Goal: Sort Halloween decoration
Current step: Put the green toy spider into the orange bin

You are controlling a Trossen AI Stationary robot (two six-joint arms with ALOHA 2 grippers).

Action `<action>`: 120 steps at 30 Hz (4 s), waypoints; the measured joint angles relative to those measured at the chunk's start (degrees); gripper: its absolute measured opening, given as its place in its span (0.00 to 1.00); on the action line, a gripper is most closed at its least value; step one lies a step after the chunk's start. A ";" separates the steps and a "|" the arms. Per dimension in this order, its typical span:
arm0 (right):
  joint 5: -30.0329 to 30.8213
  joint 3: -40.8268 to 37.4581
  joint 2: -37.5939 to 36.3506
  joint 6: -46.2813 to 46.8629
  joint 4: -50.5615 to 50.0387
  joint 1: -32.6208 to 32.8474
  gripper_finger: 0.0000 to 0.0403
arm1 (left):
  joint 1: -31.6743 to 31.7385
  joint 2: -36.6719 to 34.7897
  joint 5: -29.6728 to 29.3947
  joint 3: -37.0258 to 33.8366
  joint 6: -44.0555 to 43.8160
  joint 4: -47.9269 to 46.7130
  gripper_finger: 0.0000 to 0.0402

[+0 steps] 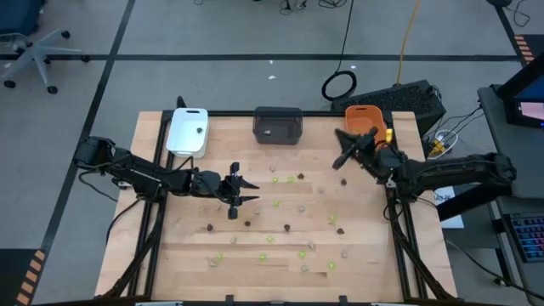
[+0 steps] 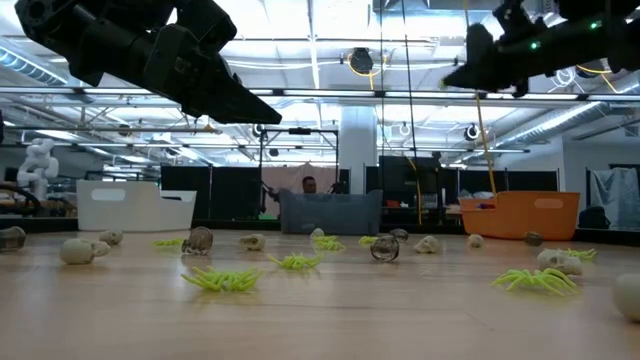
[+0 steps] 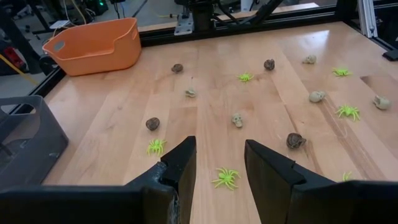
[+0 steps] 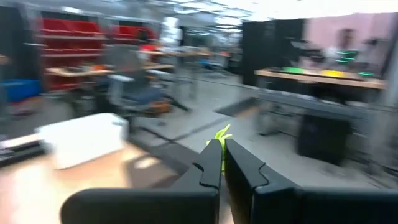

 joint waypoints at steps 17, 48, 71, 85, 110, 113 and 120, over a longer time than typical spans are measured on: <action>2.22 0.00 2.46 9.99 -17.06 -24.31 0.00 | 0.00 0.00 0.00 -0.02 -2.39 0.15 0.33; 2.16 0.00 19.62 11.34 -18.42 -38.95 0.13 | 0.46 0.00 -1.25 -0.02 -5.16 0.63 0.33; -0.94 3.23 18.96 16.14 -24.76 -39.55 0.44 | -0.02 0.00 -0.90 -0.02 -10.54 -1.16 0.33; -7.42 14.99 18.96 23.81 -45.71 -42.12 0.41 | -0.07 0.00 -0.59 -0.02 -10.51 -1.11 0.33; -8.40 28.57 22.46 22.96 -66.88 -43.76 0.41 | -1.45 0.00 -0.48 -0.02 -13.40 -10.97 0.33; -9.89 28.65 22.46 22.40 -68.48 -43.79 0.41 | -2.29 0.00 -0.48 -0.02 -13.36 -10.97 0.33; -11.03 28.85 22.46 22.05 -69.23 -43.76 0.41 | -2.64 0.02 -0.50 -0.02 -13.03 -10.92 0.33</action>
